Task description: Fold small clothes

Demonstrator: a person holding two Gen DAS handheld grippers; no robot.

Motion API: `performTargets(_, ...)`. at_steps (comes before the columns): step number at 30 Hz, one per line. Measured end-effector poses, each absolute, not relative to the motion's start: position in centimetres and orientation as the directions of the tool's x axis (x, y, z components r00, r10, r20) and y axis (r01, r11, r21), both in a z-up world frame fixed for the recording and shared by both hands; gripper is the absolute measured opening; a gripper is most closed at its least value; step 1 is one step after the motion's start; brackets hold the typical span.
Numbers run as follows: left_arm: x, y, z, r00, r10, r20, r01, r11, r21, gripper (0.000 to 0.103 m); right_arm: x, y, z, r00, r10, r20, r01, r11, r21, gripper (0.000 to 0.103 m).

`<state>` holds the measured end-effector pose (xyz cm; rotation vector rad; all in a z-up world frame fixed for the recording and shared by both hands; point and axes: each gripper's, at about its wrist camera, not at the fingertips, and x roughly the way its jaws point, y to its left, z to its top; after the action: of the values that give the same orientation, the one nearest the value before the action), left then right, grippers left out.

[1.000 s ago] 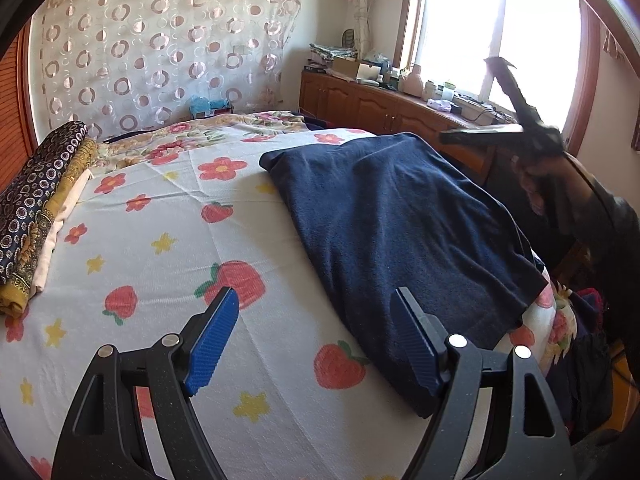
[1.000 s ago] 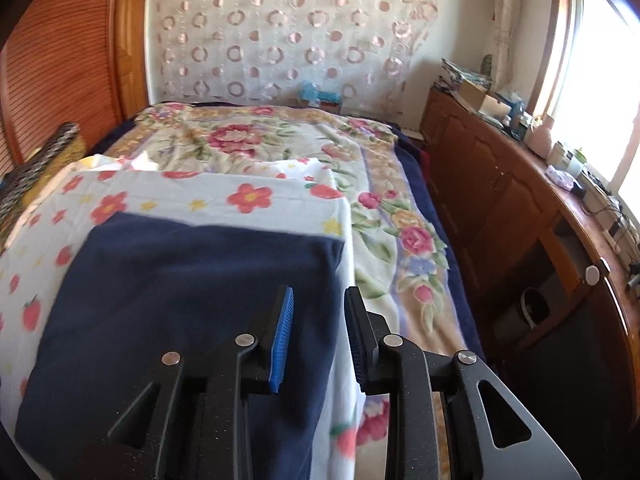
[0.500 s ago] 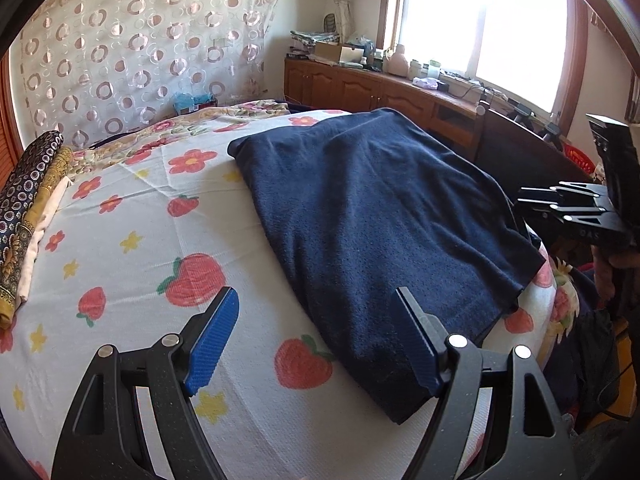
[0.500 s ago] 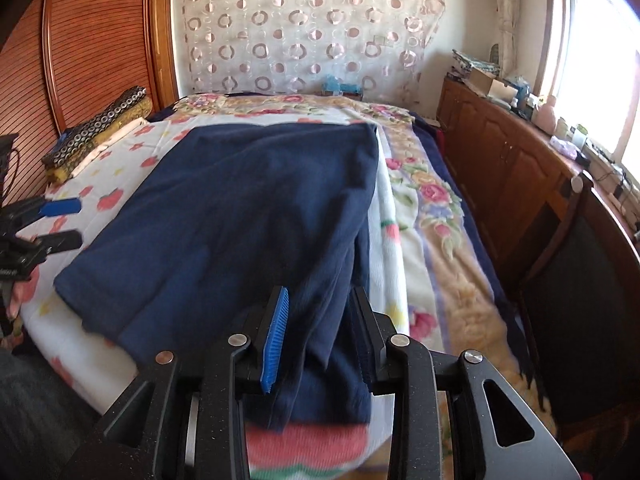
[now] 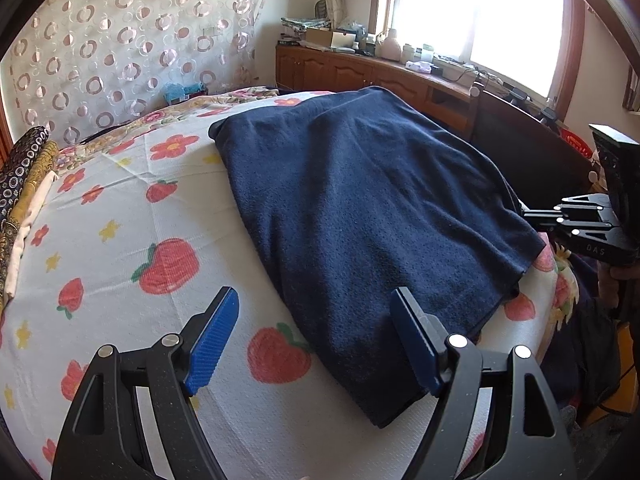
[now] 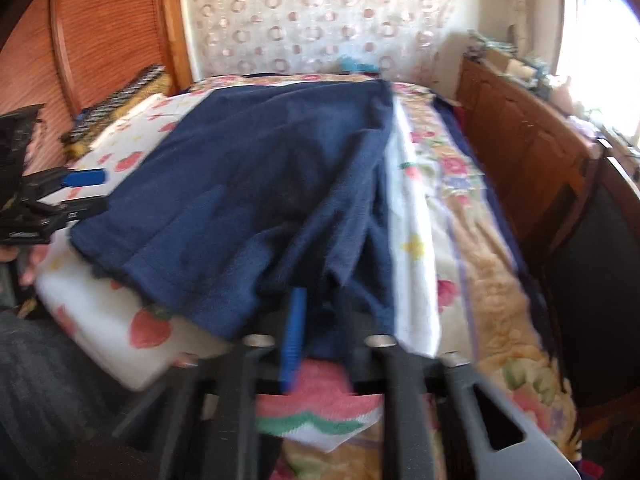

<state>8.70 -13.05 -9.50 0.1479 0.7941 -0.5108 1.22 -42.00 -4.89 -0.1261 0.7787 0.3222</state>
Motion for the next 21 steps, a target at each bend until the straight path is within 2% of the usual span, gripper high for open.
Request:
performTargets(8,8.5,-12.9,-9.5,0.583,-0.383,-0.717,0.492,0.868,-0.064,0.079,0.0,-44.0,-3.2,0.729,0.181,-0.660,-0.275,0.961,-0.040,0.000)
performTargets(17,8.0,-12.5,-9.8,0.548,-0.418,-0.724,0.502,0.857,-0.115,0.079,-0.5,-43.1,-4.0,0.722,0.156,-0.674,-0.245,0.969,-0.038,0.001)
performTargets(20,7.8,-12.2,-9.8,0.542,-0.426,-0.724,0.501,0.856,-0.129,0.079,-0.4,-43.2,-3.8,0.736,0.166,-0.656,-0.242,0.970,-0.027,0.018)
performTargets(21,7.7,-12.2,-9.8,0.541,-0.430,-0.723,0.502,0.854,-0.133,0.078,-0.2,-43.6,-4.0,0.742,0.157,-0.652,-0.233,0.972,-0.030,0.028)
